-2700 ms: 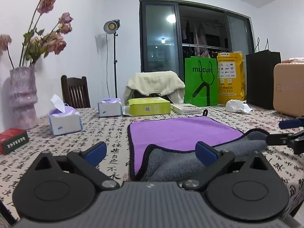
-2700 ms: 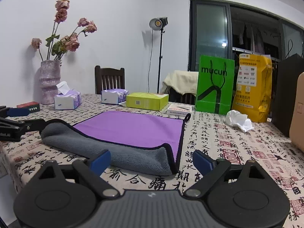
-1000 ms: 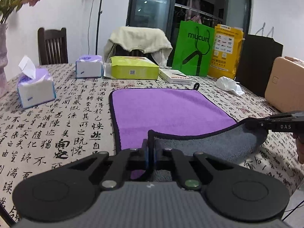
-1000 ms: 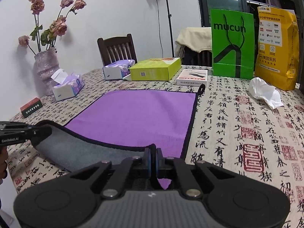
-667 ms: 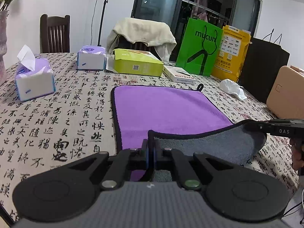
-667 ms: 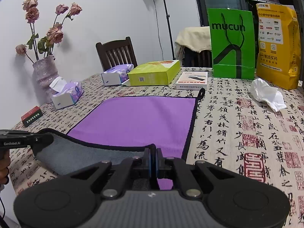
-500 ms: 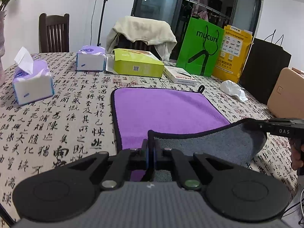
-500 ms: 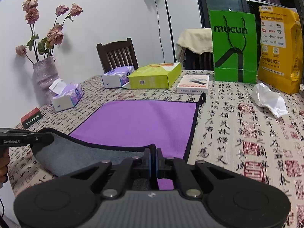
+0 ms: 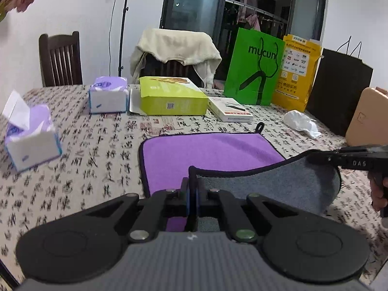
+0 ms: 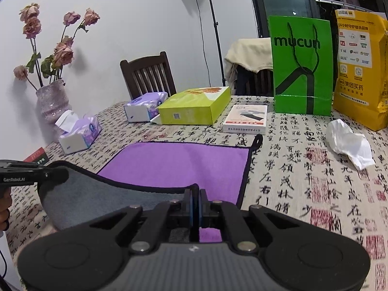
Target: Fold towel
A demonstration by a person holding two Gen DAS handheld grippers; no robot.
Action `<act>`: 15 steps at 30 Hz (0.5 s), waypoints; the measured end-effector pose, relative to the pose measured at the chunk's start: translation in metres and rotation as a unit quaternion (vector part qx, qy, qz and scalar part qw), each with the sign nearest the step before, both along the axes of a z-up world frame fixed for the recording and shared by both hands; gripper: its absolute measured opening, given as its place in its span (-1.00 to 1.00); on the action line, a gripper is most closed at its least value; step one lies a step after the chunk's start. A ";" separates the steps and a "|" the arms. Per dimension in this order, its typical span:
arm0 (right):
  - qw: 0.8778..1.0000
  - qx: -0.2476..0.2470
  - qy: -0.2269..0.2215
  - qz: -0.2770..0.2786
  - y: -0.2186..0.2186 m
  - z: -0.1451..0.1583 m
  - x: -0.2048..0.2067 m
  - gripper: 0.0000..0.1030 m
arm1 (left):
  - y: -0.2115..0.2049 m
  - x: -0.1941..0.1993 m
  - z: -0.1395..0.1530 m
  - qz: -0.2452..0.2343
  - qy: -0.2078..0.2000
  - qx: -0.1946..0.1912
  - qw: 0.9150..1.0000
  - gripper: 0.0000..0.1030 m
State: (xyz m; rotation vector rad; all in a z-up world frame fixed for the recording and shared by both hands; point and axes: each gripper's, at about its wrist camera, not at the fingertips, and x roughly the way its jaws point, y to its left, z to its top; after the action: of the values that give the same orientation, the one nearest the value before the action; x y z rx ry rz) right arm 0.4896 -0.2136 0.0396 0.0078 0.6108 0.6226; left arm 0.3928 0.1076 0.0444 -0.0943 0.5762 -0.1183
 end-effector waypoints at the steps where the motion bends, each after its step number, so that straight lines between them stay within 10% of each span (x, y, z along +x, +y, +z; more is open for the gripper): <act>1: 1.000 0.000 0.001 0.000 0.000 0.001 0.004 -0.92 | 0.001 0.004 0.001 0.001 -0.001 0.004 1.000 -0.90; 15: 1.000 0.007 0.001 -0.006 0.011 0.007 0.052 -0.92 | 0.012 0.058 0.006 0.009 -0.002 0.022 1.000 -0.90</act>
State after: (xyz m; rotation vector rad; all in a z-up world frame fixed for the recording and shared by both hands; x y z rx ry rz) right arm 0.5419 -0.2027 0.0463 0.0253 0.6073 0.6149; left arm 0.4510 0.1200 0.0499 -0.0555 0.5744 -0.0889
